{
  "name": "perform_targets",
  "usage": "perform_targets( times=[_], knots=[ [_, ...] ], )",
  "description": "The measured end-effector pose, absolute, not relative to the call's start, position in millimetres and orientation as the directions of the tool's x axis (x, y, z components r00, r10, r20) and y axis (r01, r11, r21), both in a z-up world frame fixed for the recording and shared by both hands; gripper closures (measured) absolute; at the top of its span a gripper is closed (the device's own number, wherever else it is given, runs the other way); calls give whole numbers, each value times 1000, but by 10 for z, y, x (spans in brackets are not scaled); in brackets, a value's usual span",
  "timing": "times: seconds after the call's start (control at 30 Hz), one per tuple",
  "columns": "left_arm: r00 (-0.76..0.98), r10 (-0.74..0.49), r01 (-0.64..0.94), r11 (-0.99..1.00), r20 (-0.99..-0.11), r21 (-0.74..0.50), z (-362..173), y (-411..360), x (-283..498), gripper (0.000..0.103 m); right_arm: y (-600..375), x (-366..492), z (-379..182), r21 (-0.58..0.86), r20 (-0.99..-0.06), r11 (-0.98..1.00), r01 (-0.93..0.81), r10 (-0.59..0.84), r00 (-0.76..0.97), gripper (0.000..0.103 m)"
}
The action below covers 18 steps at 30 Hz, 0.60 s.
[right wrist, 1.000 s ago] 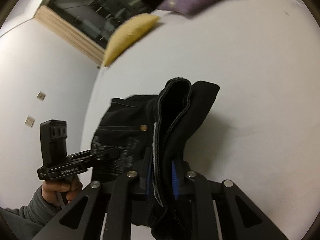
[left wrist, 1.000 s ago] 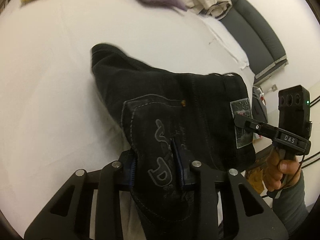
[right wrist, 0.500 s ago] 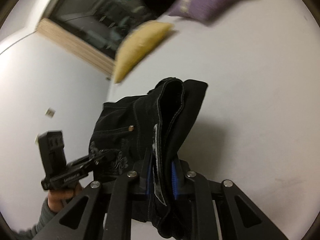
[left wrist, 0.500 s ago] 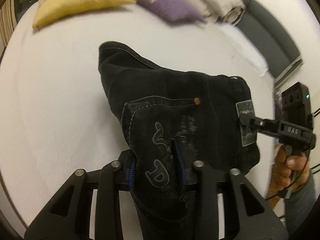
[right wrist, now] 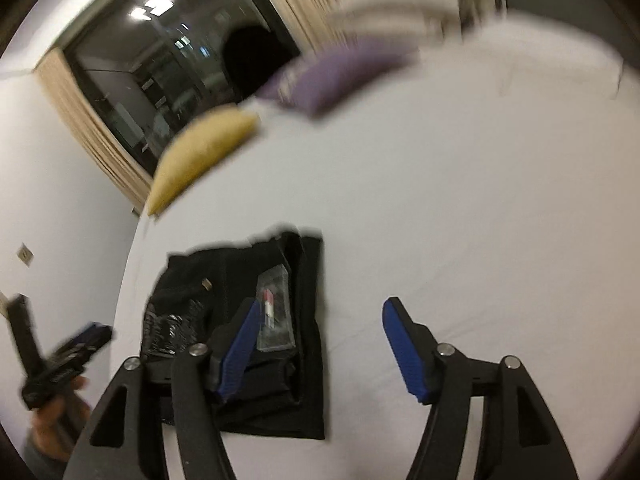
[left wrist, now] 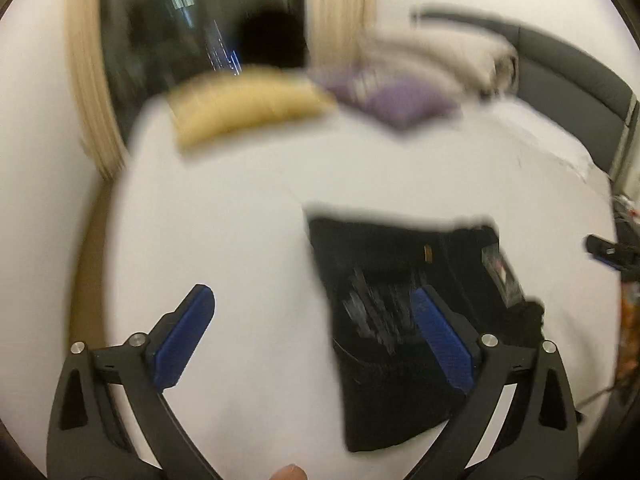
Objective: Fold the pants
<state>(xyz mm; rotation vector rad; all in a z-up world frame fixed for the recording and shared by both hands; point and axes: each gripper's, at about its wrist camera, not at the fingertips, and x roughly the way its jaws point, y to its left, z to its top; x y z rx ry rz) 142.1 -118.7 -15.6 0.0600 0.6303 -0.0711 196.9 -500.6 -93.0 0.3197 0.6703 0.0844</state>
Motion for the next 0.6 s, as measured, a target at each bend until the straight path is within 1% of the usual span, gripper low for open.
perform_targets(
  times=[0.03, 0.07, 0.1, 0.13, 0.2, 0.27, 0.3, 0.33, 0.4, 0.43, 0.6],
  knots=[
    [849, -11, 56, 996, -528, 69, 21, -1195, 1215, 0, -4961, 1878, -791, 290, -555, 957, 8, 162, 816, 22],
    [870, 20, 31, 995, -492, 95, 132, -1188, 1086, 0, -4890, 1754, -622, 253, -503, 967, -10, 141, 853, 19],
    [890, 67, -9, 992, -452, 129, 256, -1225, 943, 0, -4833, 1657, -492, 228, -460, 973, -24, 129, 879, 14],
    [903, 114, -53, 986, -415, 156, 377, -1266, 793, 0, -4761, 1506, -321, 208, -401, 977, -42, 124, 908, 8],
    [917, 161, -105, 980, -365, 168, 583, -1399, 585, 0, -4629, 1334, -77, 187, -328, 982, -33, 94, 940, 0],
    [917, 180, -123, 977, -357, 175, 794, -1462, 390, 0, -4555, 1176, 110, 178, -278, 983, -45, 94, 956, 0],
    [919, 170, -114, 978, -356, 172, 850, -1489, 303, 0, -4518, 1087, 222, 173, -255, 983, -60, 104, 961, 0],
    [915, 144, -91, 984, -377, 153, 913, -1499, 232, 0, -4485, 1005, 323, 169, -241, 984, -58, 98, 966, 0],
    [897, 111, -74, 992, -427, 102, 975, -1514, 184, 0, -4462, 883, 427, 160, -234, 986, -47, 84, 969, 0],
    [886, 98, -72, 995, -453, 75, 994, -1512, 151, 0, -4450, 845, 468, 151, -245, 988, -39, 75, 967, 0],
    [828, 52, -60, 998, -559, 4, 937, -1518, 53, 0, -4344, 632, 441, 111, -378, 994, -5, 47, 925, 0]
  ],
)
